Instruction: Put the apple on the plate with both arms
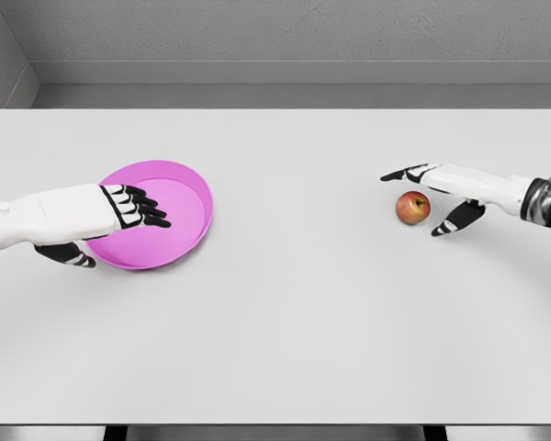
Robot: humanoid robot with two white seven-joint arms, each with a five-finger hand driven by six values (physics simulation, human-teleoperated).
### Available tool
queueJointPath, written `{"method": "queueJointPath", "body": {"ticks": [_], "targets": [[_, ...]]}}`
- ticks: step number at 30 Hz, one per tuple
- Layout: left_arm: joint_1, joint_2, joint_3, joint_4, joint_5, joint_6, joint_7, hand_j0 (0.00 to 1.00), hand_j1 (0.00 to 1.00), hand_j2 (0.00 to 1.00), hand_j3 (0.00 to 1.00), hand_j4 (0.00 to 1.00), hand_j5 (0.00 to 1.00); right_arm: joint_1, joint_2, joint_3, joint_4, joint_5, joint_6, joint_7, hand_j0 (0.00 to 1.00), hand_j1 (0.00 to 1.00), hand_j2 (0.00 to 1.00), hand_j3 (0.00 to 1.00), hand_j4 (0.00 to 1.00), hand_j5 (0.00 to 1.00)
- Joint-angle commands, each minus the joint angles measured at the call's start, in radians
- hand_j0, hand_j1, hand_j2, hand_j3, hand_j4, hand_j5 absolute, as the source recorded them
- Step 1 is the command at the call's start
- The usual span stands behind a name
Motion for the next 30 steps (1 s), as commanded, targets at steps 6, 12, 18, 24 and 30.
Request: {"method": "queueJointPath", "body": {"ticks": [6, 12, 18, 24, 30], "targets": [[0.0, -0.004, 0.001, -0.004, 0.006, 0.003, 0.0, 1.0, 1.0, 1.0, 1.0, 1.0, 1.0, -0.002, 0.01, 0.001, 0.03, 0.009, -0.002, 0.0, 1.0, 1.0, 1.0, 1.0, 1.0, 1.0], [0.0, -0.005, 0.001, -0.015, 0.007, 0.003, 0.0, 1.0, 1.0, 1.0, 1.0, 1.0, 1.0, -0.012, 0.019, 0.001, 0.049, 0.03, -0.004, 0.0, 1.0, 1.0, 1.0, 1.0, 1.0, 1.0], [0.003, -0.004, 0.001, -0.015, 0.009, 0.003, 0.0, 1.0, 1.0, 1.0, 1.0, 1.0, 1.0, -0.014, 0.019, 0.001, 0.049, 0.03, -0.004, 0.0, 1.0, 1.0, 1.0, 1.0, 1.0, 1.0], [0.002, -0.004, 0.002, -0.015, 0.009, 0.003, 0.0, 1.0, 1.0, 1.0, 1.0, 1.0, 1.0, -0.012, 0.019, 0.001, 0.049, 0.03, -0.004, 0.0, 0.96, 0.96, 0.96, 0.96, 0.96, 0.96], [0.0, -0.004, 0.004, -0.015, 0.007, 0.003, 0.0, 1.0, 1.0, 1.0, 1.0, 1.0, 1.0, -0.014, 0.022, 0.0, 0.049, 0.03, -0.006, 0.0, 0.89, 0.89, 0.89, 0.89, 0.89, 0.89]]}}
